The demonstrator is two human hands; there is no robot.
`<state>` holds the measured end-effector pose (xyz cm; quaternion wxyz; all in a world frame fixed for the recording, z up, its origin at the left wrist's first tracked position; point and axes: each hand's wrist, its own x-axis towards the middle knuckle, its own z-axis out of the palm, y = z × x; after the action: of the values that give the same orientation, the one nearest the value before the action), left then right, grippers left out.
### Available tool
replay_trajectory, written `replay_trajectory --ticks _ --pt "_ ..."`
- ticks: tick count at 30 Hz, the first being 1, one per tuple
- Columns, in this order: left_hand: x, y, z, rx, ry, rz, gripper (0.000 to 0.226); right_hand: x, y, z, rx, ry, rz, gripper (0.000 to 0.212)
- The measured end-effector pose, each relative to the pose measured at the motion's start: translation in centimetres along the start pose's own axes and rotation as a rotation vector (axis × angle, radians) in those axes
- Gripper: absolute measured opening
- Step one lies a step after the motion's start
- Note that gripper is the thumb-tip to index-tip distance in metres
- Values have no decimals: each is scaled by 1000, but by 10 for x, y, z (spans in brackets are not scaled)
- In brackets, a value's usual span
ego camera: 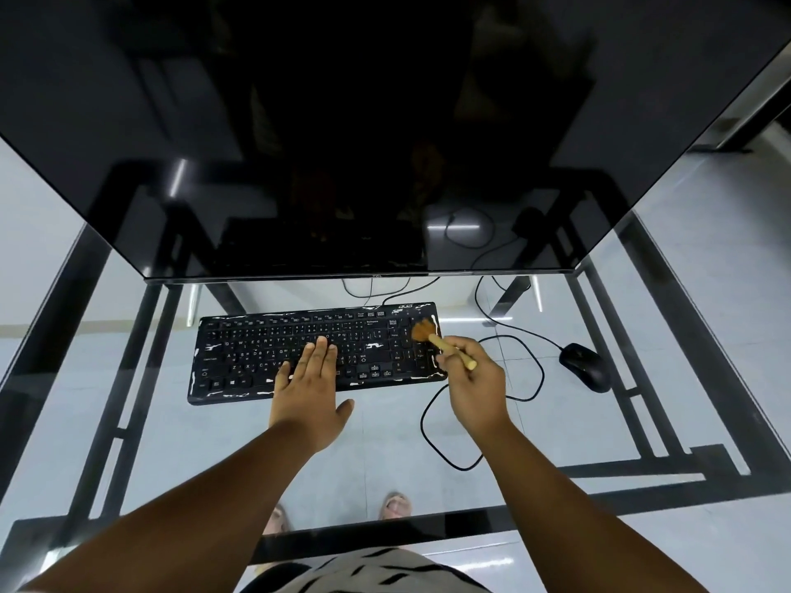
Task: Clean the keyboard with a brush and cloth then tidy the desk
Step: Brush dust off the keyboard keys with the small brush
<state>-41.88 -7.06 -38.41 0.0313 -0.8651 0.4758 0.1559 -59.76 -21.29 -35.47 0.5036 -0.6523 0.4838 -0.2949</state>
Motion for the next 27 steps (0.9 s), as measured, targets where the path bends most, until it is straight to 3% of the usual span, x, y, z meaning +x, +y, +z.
replay_trajectory --ticks 8,13,27 --pt "1 -1 0 2 0 2 84 16 -2 5 -8 -77 -20 21" --pt "2 -2 -1 -2 -8 13 84 22 -7 3 6 10 -79 19" --pt "-28 -52 4 -192 231 -140 65 -7 5 41 -251 -293 -204 25"
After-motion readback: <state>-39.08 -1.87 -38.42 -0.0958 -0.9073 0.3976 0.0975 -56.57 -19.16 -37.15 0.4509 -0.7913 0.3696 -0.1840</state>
